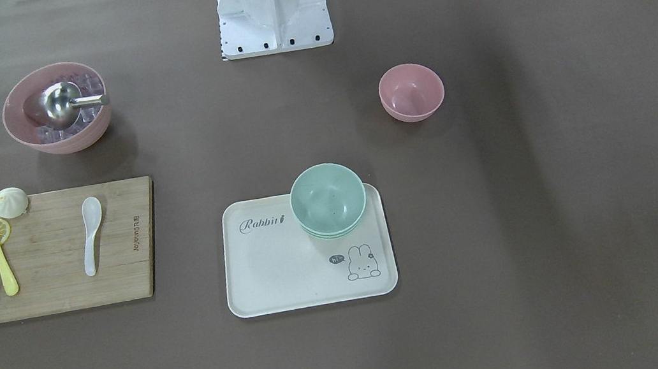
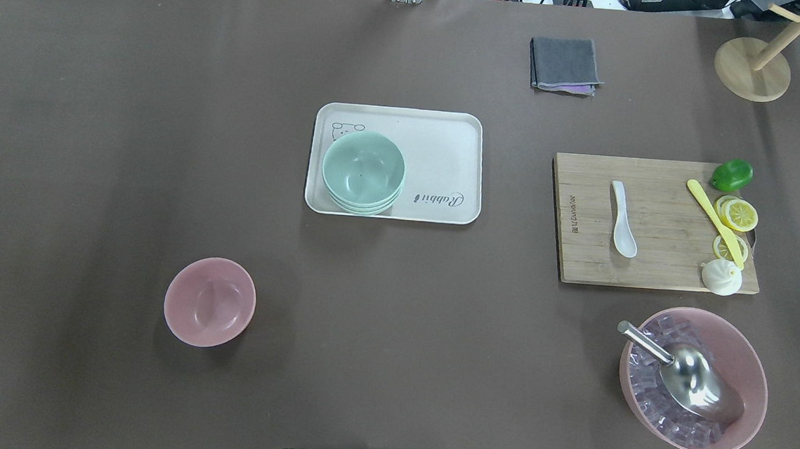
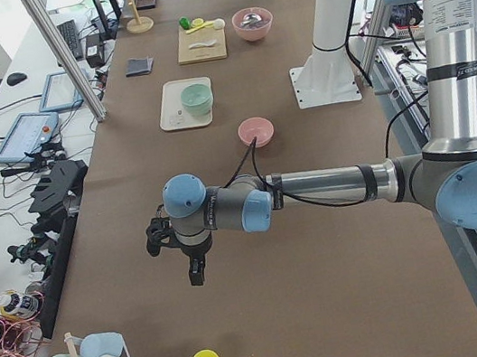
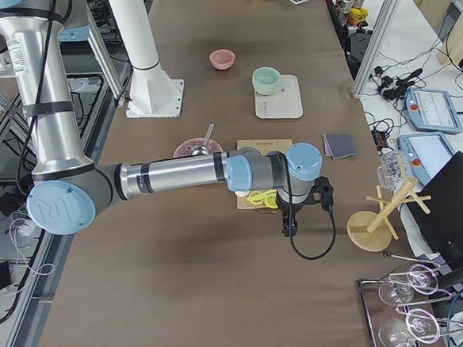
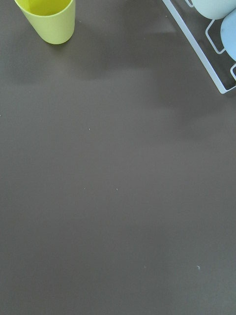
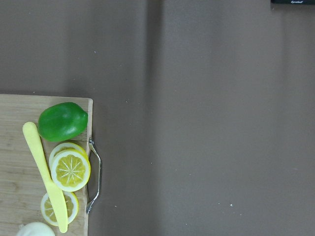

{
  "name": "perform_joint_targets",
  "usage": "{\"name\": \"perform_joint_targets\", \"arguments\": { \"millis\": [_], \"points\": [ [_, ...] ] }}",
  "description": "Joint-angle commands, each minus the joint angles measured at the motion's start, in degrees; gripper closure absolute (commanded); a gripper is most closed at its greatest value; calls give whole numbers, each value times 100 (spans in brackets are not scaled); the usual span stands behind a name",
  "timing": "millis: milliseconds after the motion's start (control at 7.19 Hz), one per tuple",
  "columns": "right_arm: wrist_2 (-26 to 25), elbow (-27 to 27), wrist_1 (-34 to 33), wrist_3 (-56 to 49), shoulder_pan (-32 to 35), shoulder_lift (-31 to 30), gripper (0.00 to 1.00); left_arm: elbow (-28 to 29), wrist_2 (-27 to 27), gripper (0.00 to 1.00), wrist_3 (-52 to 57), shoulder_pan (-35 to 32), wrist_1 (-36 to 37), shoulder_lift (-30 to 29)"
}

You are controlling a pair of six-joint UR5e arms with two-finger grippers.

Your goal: Stack pink bowl on green and place spoon

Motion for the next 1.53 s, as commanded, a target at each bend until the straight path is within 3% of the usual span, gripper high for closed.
{"name": "perform_joint_targets", "arguments": {
  "millis": [0, 1391],
  "points": [
    [-1, -3, -8, -8, -6, 4, 0, 2, 6, 1, 15, 0, -3, 6],
    [7, 50, 19, 194, -33, 31, 0, 142, -3, 2, -64, 0, -30, -55]
  ]
}}
